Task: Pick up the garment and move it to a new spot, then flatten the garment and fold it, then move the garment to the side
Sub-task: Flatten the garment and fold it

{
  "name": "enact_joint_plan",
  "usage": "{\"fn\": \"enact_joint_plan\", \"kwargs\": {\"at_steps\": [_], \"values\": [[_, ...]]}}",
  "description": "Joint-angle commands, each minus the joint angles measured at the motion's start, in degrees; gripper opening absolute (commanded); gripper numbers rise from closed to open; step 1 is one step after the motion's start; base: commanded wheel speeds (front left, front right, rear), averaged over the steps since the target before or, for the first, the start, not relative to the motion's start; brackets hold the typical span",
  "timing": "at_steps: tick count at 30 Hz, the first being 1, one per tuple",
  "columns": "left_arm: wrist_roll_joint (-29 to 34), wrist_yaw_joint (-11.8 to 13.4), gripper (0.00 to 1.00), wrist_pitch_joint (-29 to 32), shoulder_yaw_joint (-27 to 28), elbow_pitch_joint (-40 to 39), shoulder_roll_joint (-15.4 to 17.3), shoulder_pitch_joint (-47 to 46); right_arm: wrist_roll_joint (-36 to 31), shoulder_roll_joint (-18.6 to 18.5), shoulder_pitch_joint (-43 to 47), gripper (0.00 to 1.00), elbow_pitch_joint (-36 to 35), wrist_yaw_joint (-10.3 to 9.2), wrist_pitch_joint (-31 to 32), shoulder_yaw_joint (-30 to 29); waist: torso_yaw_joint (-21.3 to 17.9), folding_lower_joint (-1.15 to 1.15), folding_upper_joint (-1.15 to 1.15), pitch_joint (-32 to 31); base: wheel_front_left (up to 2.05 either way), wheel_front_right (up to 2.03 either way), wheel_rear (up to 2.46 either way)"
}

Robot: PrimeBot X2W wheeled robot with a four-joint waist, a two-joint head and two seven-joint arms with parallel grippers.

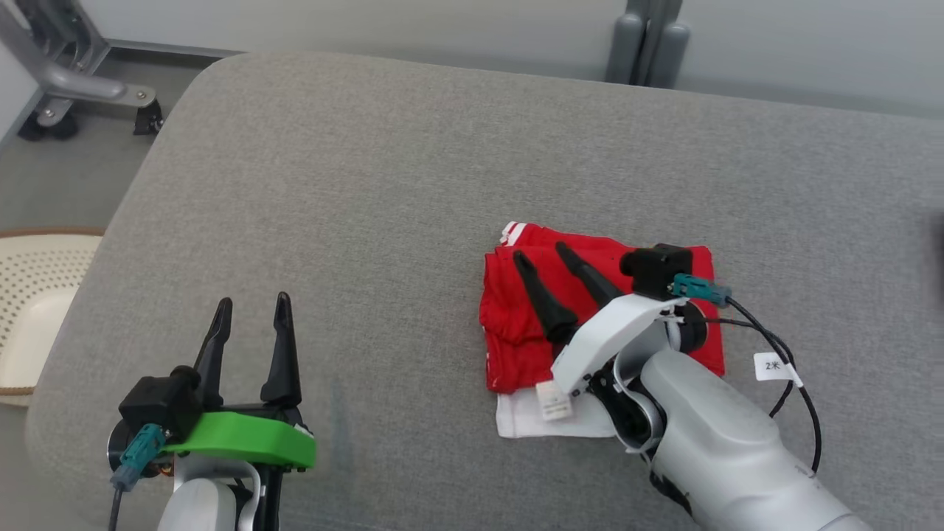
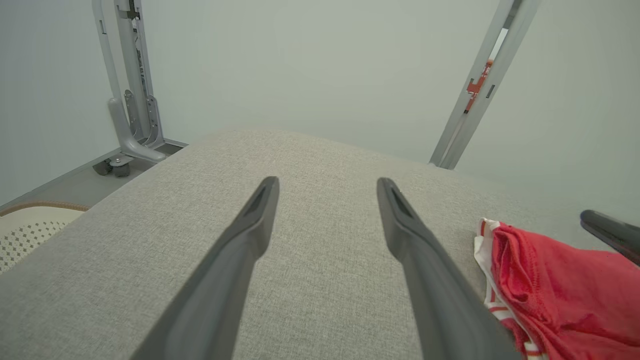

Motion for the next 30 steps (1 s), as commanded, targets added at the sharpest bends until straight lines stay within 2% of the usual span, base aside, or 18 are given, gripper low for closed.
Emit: {"fn": "enact_joint_plan", "kwargs": {"at_steps": [1, 8, 13, 19, 24, 30], "values": [[0.2, 0.0, 1.00, -0.1, -0.1, -0.4, 0.1, -0.7, -2.1, -0.8, -0.6, 1.00, -0.6, -0.01, -0.1, -1.8, -4.0, 0.00, 0.00, -1.5, 0.00, 0.00, 0.00], [-0.1, -0.1, 1.00, -0.1, -1.1, -2.7, 0.1, -1.0, -13.8, -6.5, 3.4, 1.00, -6.7, 0.00, -0.1, -12.1, -10.3, 0.00, 0.00, -2.2, 0.00, 0.00, 0.00], [0.3, 0.0, 1.00, -0.1, -0.8, -3.9, 0.1, -0.6, -22.2, -9.0, 7.9, 1.00, -12.9, -0.01, -0.1, -18.1, -13.8, 0.00, 0.00, -2.7, 0.00, 0.00, 0.00], [1.0, 0.4, 1.00, -0.1, 0.4, -4.8, 0.1, 0.6, -28.9, -8.8, 13.8, 1.00, -20.0, -0.01, -0.1, -24.1, -16.7, 0.00, 0.00, -3.3, 0.00, 0.00, 0.00], [3.0, 0.4, 1.00, -0.1, 0.5, -4.8, 0.1, 2.1, -33.1, -6.8, 18.5, 1.00, -25.1, -0.01, -0.1, -28.8, -18.1, 0.00, 0.00, -4.0, 0.00, 0.00, 0.00], [5.0, 1.0, 1.00, -0.1, 0.7, -5.6, 0.1, 4.3, -35.9, -4.0, 22.6, 1.00, -28.5, -0.01, -0.2, -31.7, -19.0, 0.00, 0.00, -4.3, 0.00, 0.00, 0.00]]}}
